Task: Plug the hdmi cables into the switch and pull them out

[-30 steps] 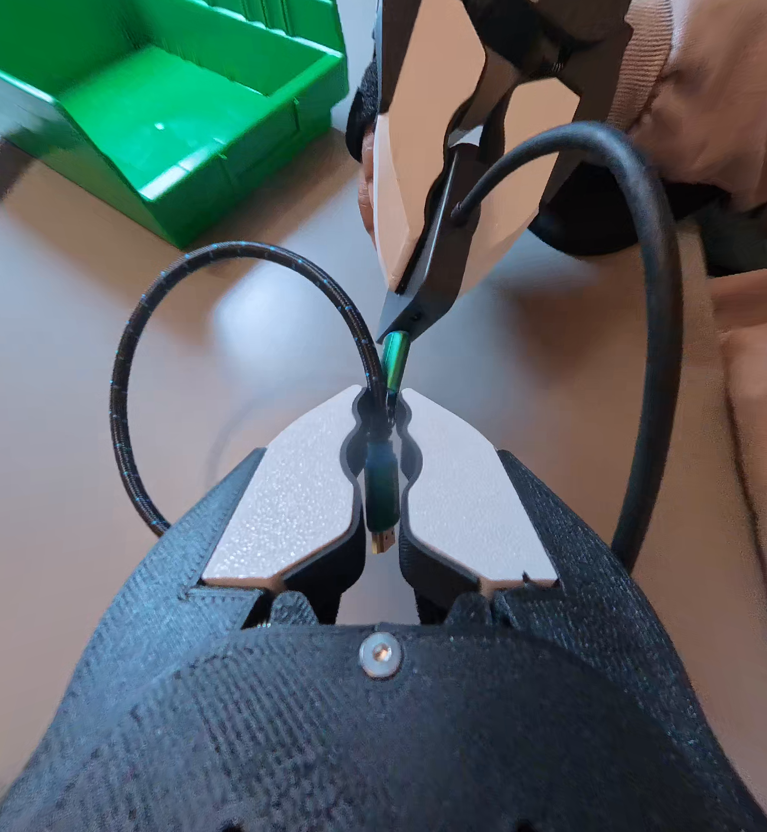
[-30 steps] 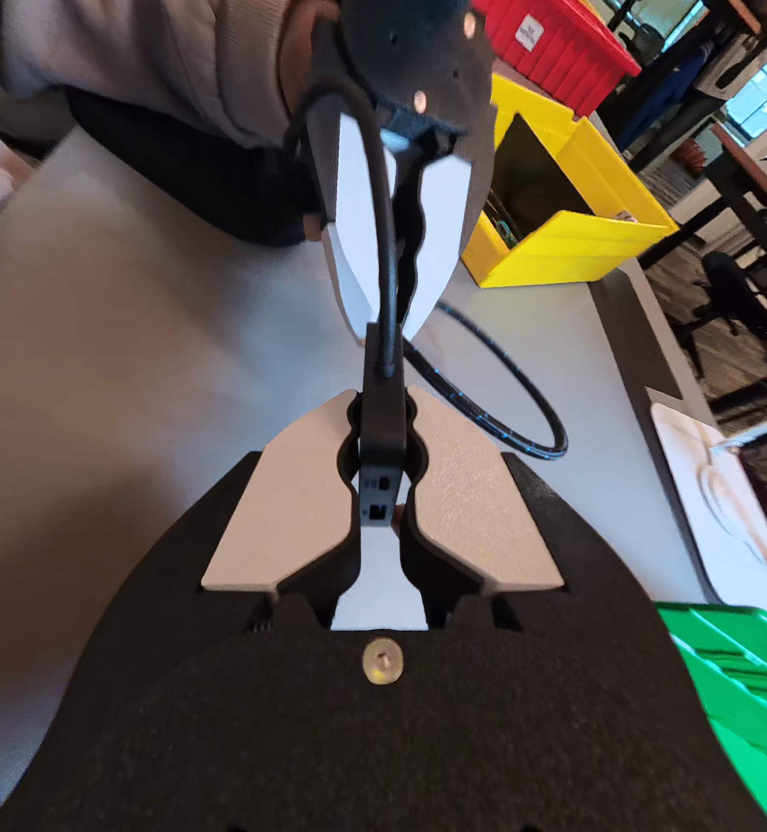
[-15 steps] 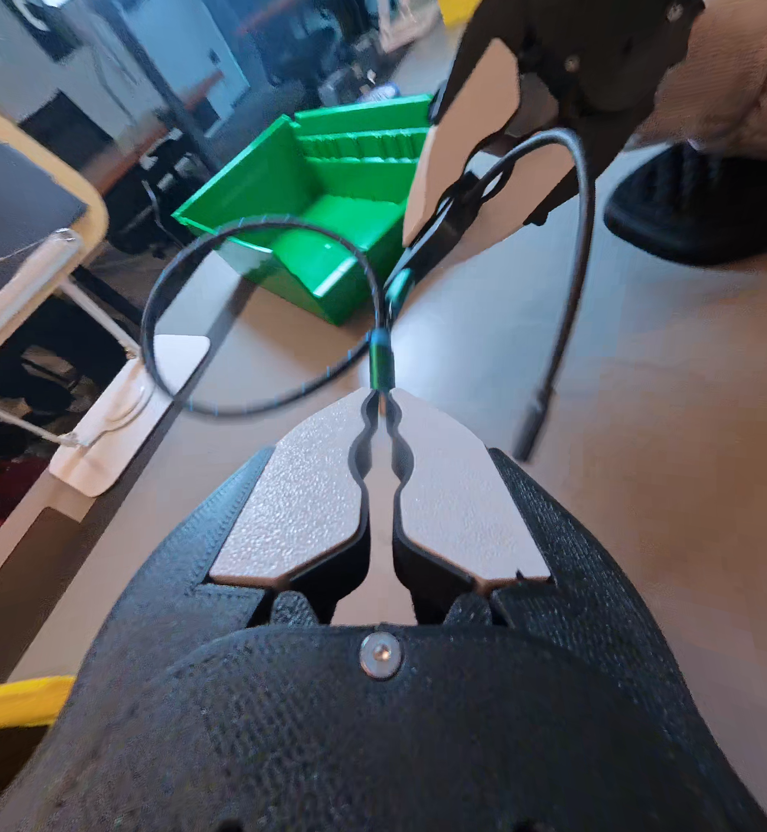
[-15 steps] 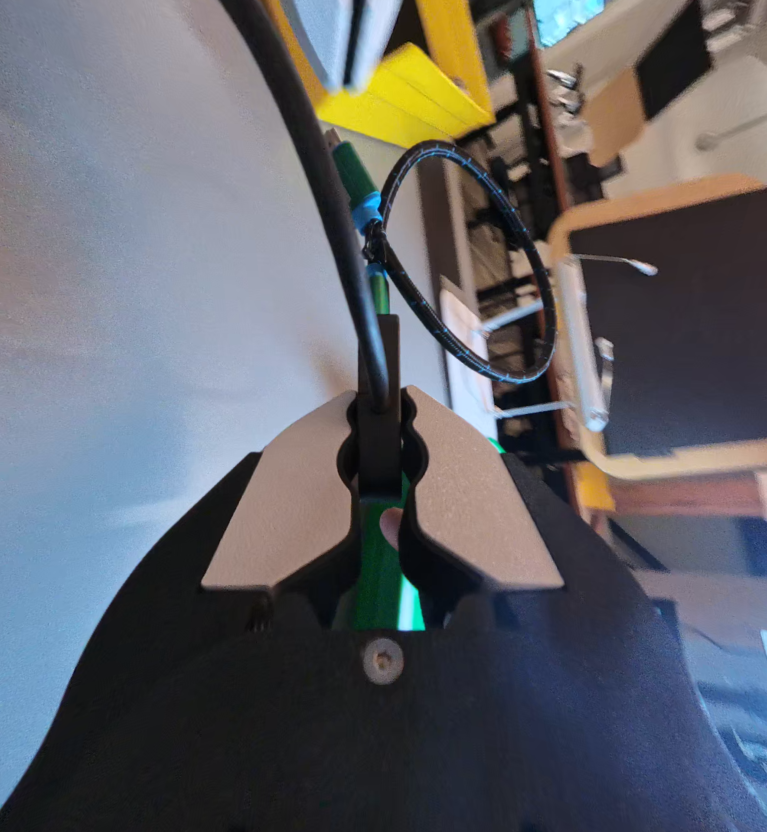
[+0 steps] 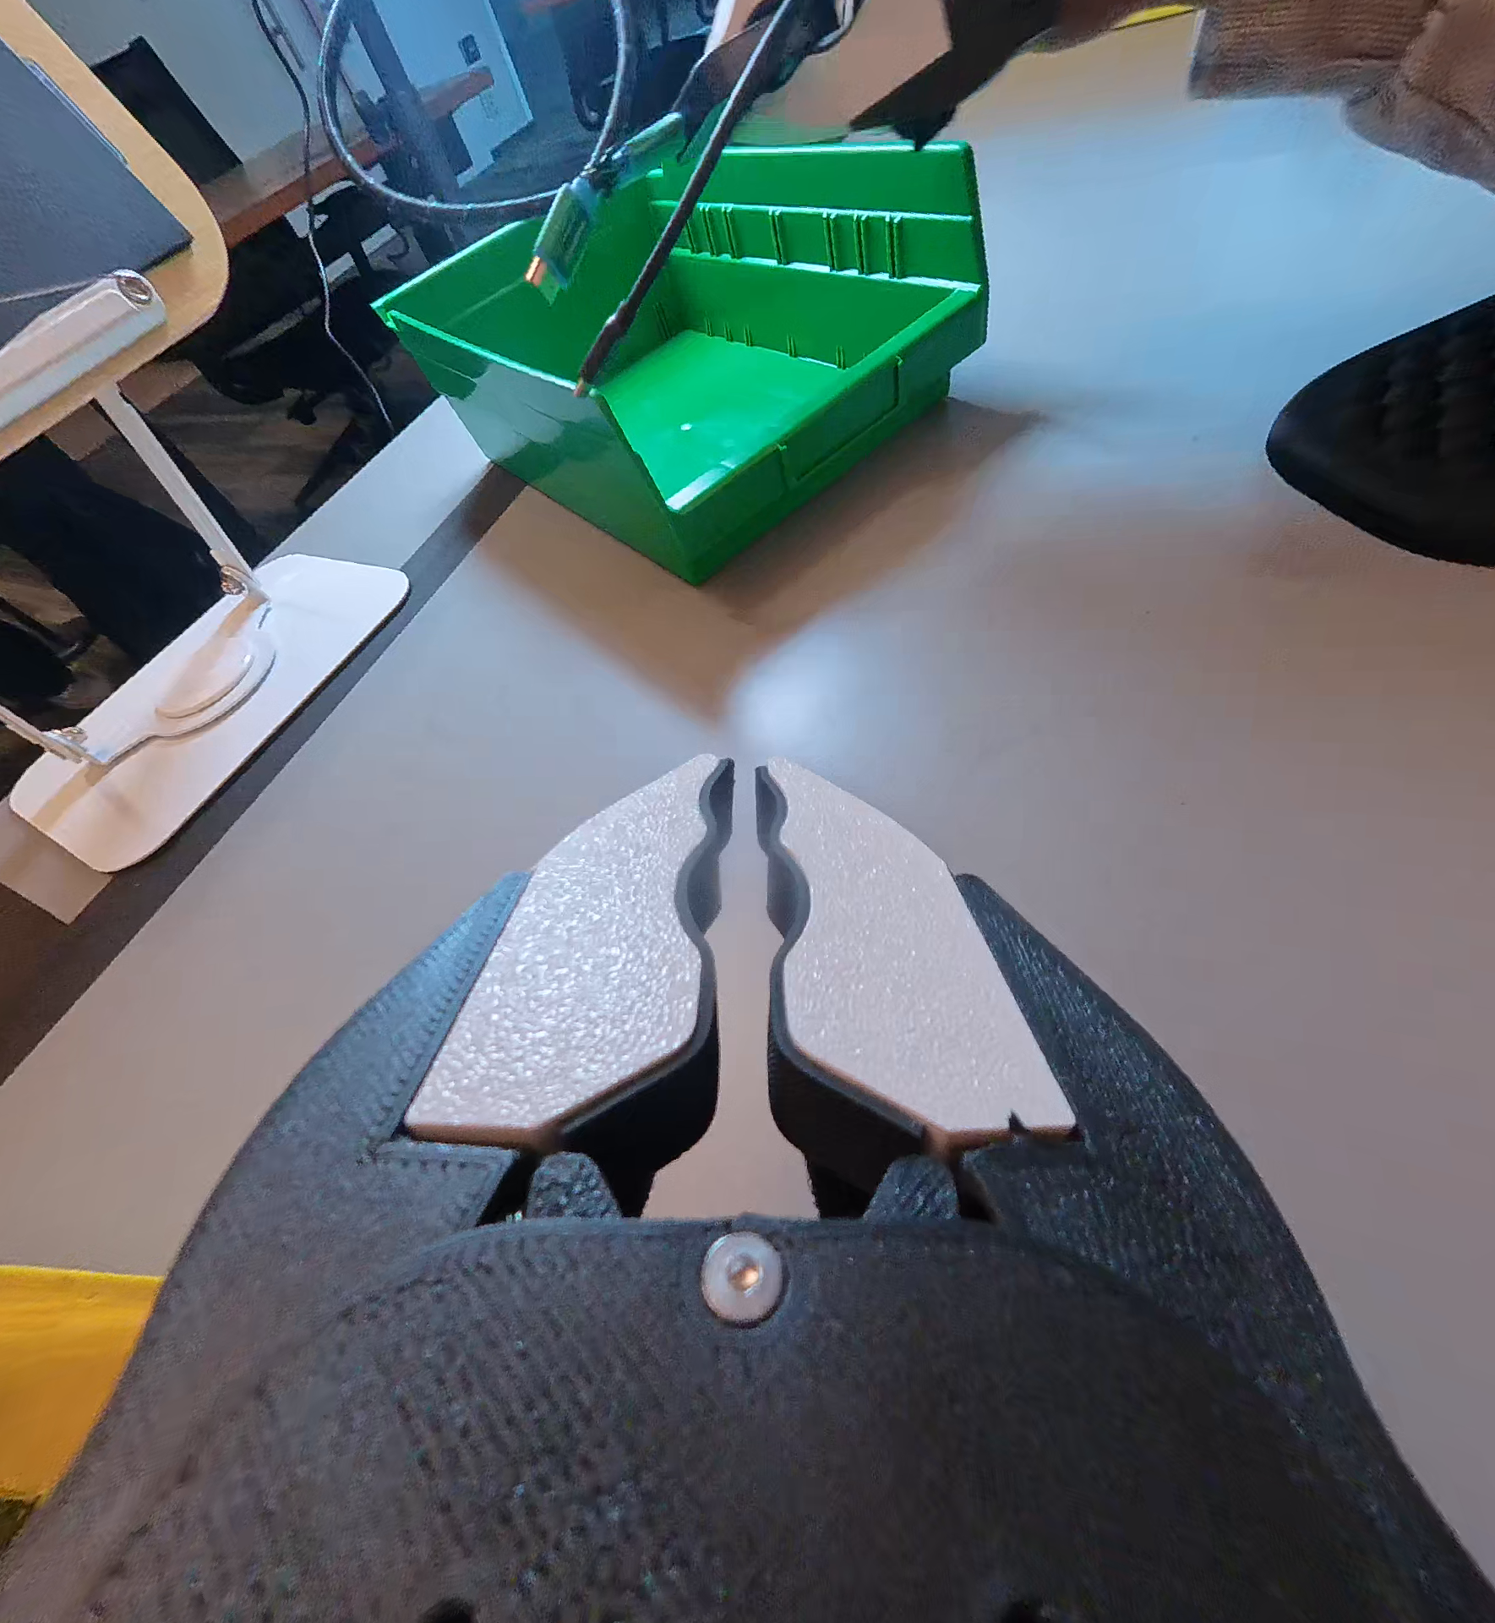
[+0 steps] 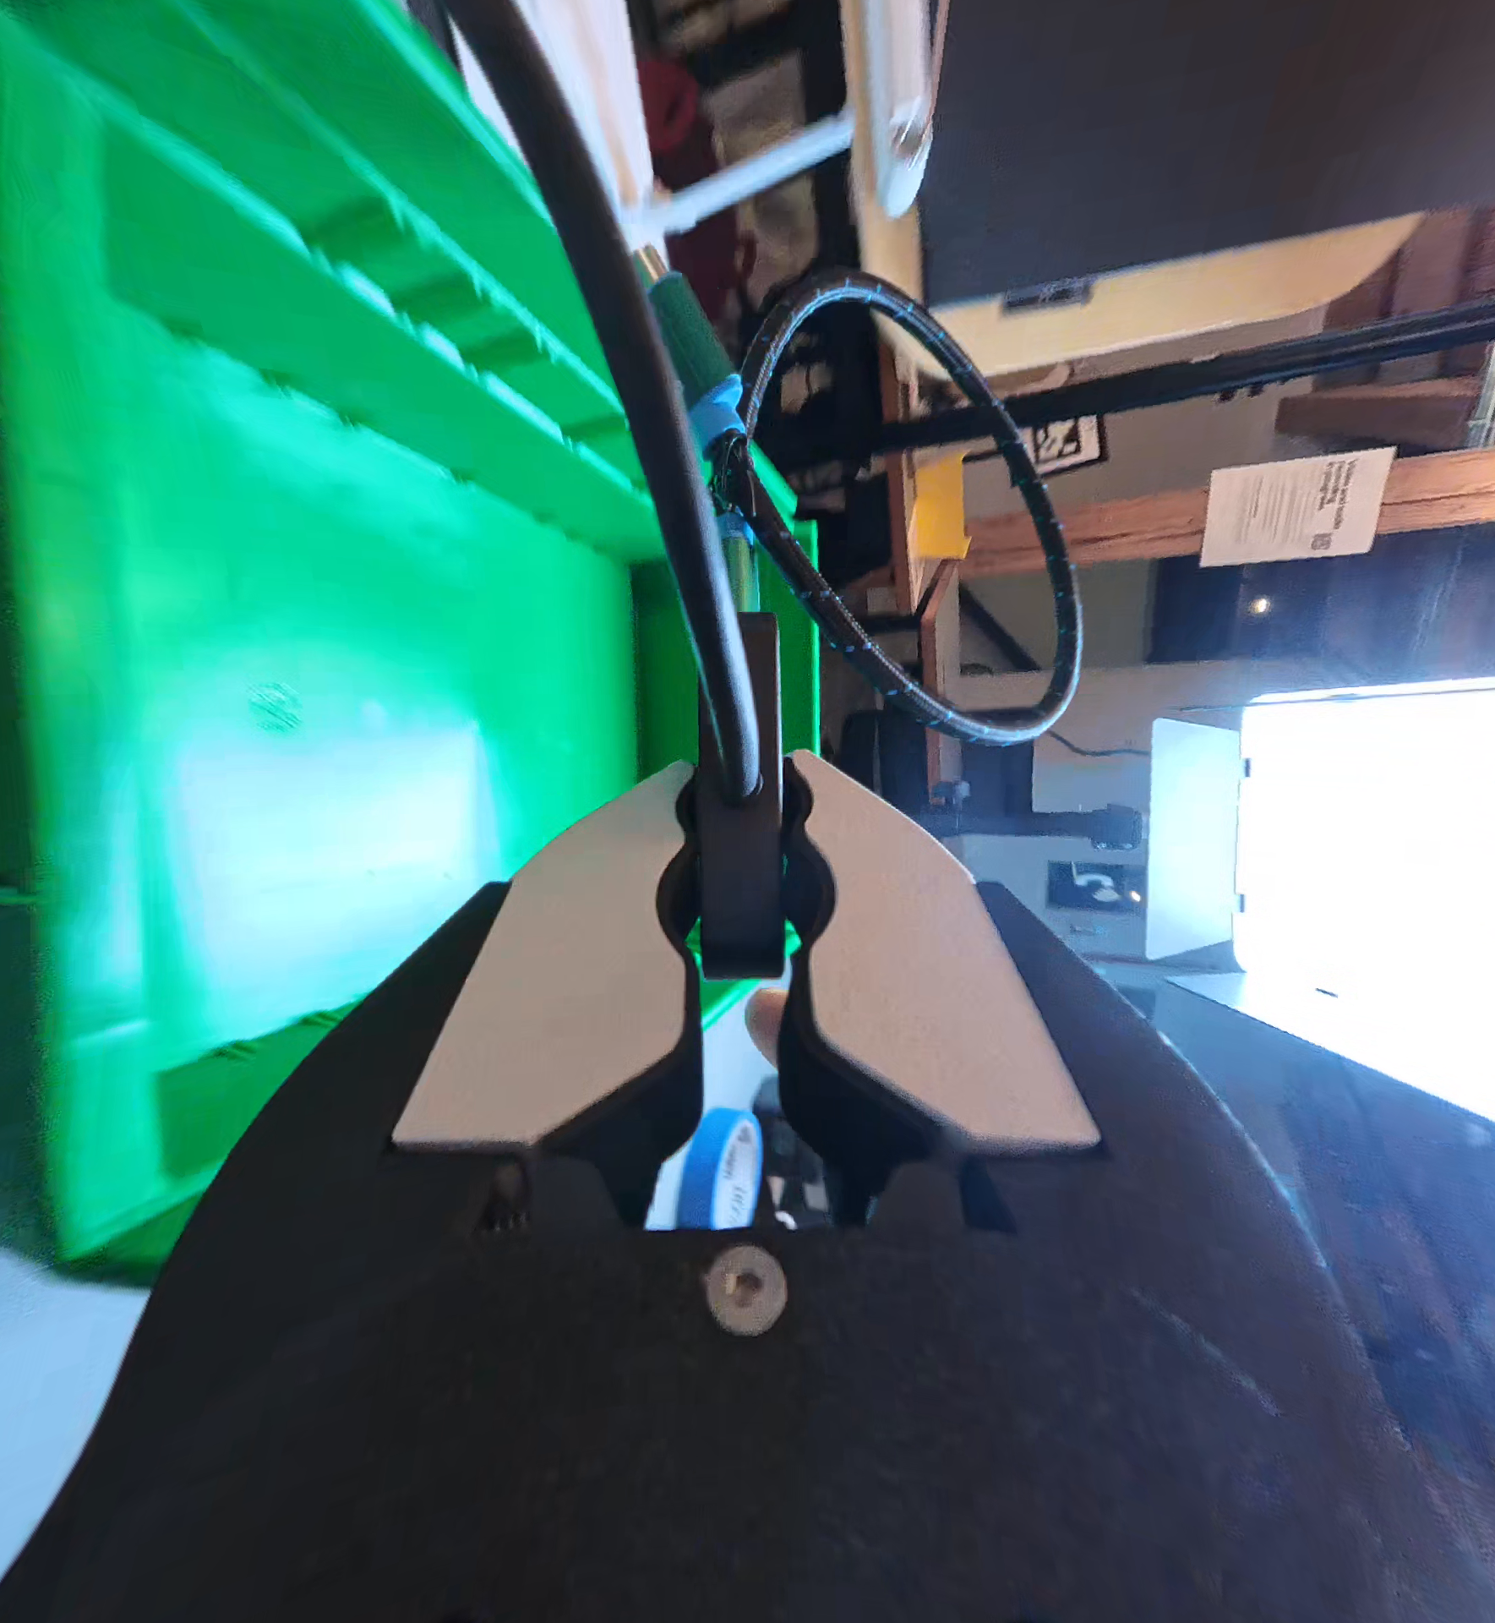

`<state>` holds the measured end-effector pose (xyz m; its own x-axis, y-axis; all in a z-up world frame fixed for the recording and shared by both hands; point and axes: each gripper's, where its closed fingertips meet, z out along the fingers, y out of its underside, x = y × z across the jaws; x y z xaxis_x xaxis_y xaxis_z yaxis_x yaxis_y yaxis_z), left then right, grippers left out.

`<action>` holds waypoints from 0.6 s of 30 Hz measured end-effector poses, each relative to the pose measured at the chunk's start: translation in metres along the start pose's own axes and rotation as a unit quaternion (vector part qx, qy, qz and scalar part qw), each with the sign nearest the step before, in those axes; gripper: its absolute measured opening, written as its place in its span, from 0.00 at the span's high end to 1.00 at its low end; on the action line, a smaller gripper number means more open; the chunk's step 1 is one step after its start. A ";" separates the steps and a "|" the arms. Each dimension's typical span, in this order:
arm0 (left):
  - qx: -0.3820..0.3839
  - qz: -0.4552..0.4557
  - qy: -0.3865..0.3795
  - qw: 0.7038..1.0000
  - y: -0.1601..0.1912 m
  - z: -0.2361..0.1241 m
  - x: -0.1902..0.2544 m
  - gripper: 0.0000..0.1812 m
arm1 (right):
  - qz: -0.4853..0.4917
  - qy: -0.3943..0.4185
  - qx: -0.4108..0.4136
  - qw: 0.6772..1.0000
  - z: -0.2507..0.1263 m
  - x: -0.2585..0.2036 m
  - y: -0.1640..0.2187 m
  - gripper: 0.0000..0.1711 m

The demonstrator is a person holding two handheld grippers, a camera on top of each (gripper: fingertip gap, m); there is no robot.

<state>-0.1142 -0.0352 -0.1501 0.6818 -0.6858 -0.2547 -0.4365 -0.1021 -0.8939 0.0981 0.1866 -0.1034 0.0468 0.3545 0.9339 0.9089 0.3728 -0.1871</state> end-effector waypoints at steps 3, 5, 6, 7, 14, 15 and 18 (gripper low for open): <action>-0.009 0.002 0.000 1.000 0.005 0.003 0.000 0.97 | -0.047 -0.016 -0.066 0.997 0.036 0.002 0.024 0.92; -0.015 0.007 -0.002 1.000 0.008 0.004 0.000 0.98 | -0.071 -0.034 -0.114 0.990 0.057 0.000 0.041 0.91; -0.018 0.011 -0.002 1.000 0.008 0.004 0.001 0.98 | -0.082 -0.041 -0.137 0.986 0.066 -0.002 0.050 0.91; -0.019 0.014 -0.001 1.000 0.009 0.004 0.002 0.98 | -0.091 -0.058 -0.162 0.981 0.074 -0.007 0.059 0.91; -0.024 0.020 0.005 0.999 0.012 0.005 0.004 0.98 | -0.006 -0.206 -0.218 0.954 0.072 -0.038 0.070 0.72; -0.024 0.018 0.006 1.000 0.013 0.005 0.004 0.98 | 0.016 -0.226 -0.208 0.952 0.066 -0.039 0.067 0.68; -0.030 0.017 0.008 0.999 0.015 0.007 0.005 0.98 | 0.100 -0.291 -0.150 0.940 0.043 -0.043 0.044 0.64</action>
<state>-0.1135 -0.0351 -0.1675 0.6565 -0.7012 -0.2782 -0.4942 -0.1212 -0.8609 0.1177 0.2246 -0.1653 0.0733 0.8327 0.5489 0.9860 0.0221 -0.1653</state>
